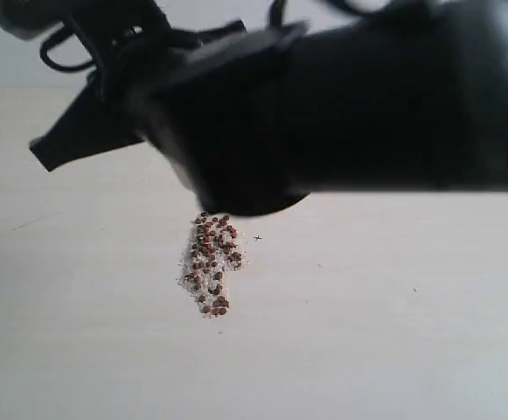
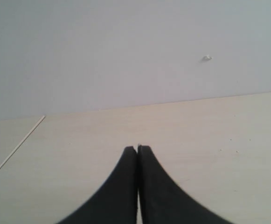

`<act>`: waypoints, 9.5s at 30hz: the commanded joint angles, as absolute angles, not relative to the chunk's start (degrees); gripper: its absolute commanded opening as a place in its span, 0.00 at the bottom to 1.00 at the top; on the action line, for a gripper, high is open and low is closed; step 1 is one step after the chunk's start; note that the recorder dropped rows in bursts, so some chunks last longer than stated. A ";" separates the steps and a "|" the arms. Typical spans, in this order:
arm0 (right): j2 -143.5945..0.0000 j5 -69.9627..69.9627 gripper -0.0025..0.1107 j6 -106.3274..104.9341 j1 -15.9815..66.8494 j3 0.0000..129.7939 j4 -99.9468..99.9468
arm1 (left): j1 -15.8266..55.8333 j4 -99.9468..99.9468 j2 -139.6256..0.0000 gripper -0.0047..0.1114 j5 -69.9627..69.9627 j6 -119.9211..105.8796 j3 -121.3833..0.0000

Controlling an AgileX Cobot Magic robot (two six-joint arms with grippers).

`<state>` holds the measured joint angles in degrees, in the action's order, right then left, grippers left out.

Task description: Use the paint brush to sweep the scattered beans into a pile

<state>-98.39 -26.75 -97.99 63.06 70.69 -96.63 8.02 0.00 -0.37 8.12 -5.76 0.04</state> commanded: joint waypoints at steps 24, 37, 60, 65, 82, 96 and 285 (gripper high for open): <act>-116.21 69.96 0.02 -121.22 29.17 56.37 -98.39 | 7.96 0.37 0.00 0.04 8.04 -5.74 0.00; -121.73 69.96 0.02 -121.22 28.96 57.48 -99.02 | 7.96 0.37 0.00 0.04 8.04 -5.74 0.00; -125.39 61.28 0.02 -121.22 28.88 64.12 -99.74 | 7.96 0.37 0.00 0.04 8.04 -5.74 0.00; -125.77 57.13 0.02 -121.22 28.88 64.37 -99.95 | 7.96 0.37 0.00 0.04 8.04 -5.74 0.00; -126.02 57.10 0.02 -121.11 28.88 68.40 -99.95 | 7.96 0.37 0.00 0.04 8.04 -5.74 0.00; -116.16 60.52 0.02 -111.19 29.38 68.40 -99.95 | 7.96 0.37 0.00 0.04 8.04 -5.74 0.00; -109.07 35.58 0.02 -19.36 21.50 51.12 -57.57 | 7.96 0.37 0.00 0.04 8.04 -5.74 0.00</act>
